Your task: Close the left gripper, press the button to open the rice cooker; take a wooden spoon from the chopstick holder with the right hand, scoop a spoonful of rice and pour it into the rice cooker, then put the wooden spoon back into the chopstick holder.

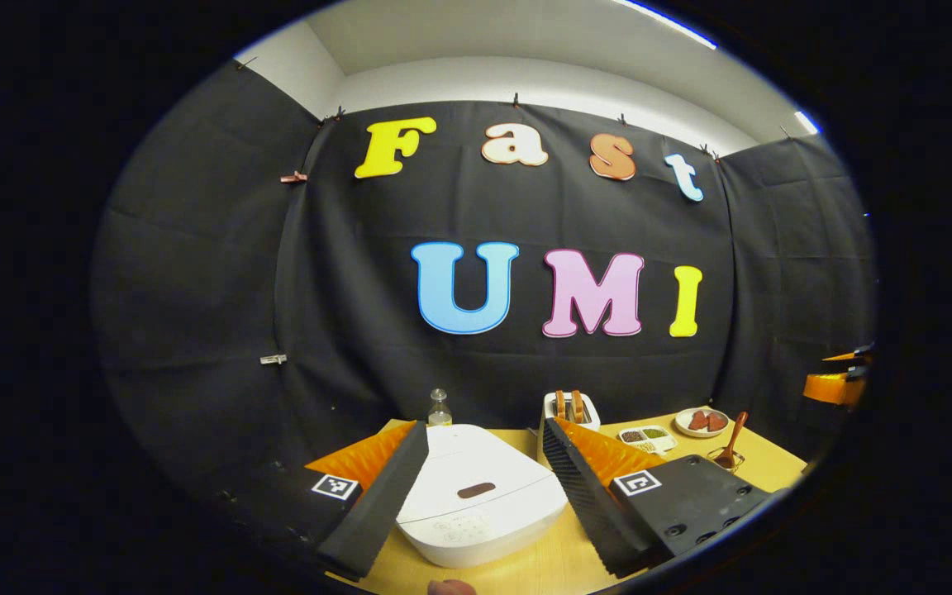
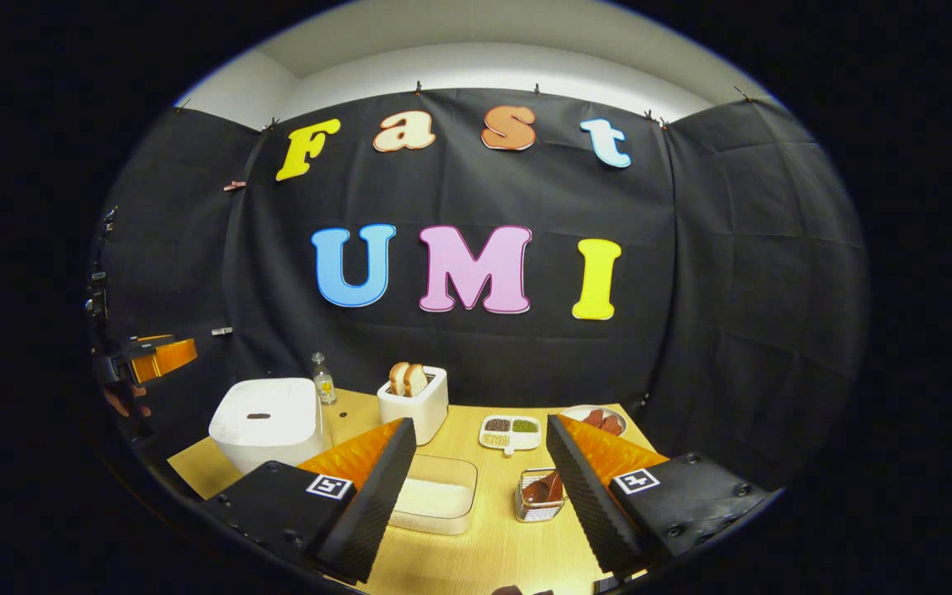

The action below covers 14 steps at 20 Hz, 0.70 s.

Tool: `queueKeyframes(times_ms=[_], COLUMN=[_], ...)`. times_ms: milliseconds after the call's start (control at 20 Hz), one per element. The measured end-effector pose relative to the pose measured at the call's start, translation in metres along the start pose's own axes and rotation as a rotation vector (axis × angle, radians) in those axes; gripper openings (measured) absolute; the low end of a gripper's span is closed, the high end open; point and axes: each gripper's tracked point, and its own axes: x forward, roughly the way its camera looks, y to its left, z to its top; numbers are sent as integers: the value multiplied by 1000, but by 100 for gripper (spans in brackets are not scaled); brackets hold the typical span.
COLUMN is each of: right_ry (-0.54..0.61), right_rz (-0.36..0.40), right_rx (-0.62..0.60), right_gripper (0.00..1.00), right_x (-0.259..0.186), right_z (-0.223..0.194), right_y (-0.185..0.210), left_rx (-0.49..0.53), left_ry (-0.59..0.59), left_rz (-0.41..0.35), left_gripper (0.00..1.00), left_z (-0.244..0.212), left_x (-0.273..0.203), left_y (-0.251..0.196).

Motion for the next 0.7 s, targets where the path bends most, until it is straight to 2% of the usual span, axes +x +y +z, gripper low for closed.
queueKeyframes(times_ms=[250,700], right_ry=[-74,-96], right_rz=[-1,-32], right_rx=[-18,-35], right_gripper=[98,98], right_x=[-10,-23], right_z=[27,29], right_y=[2,-4], left_rx=[12,45], left_ry=[-44,-80], left_rz=[5,1], left_gripper=[97,96], left_z=[10,18], left_x=[-33,-64], left_y=[7,8])
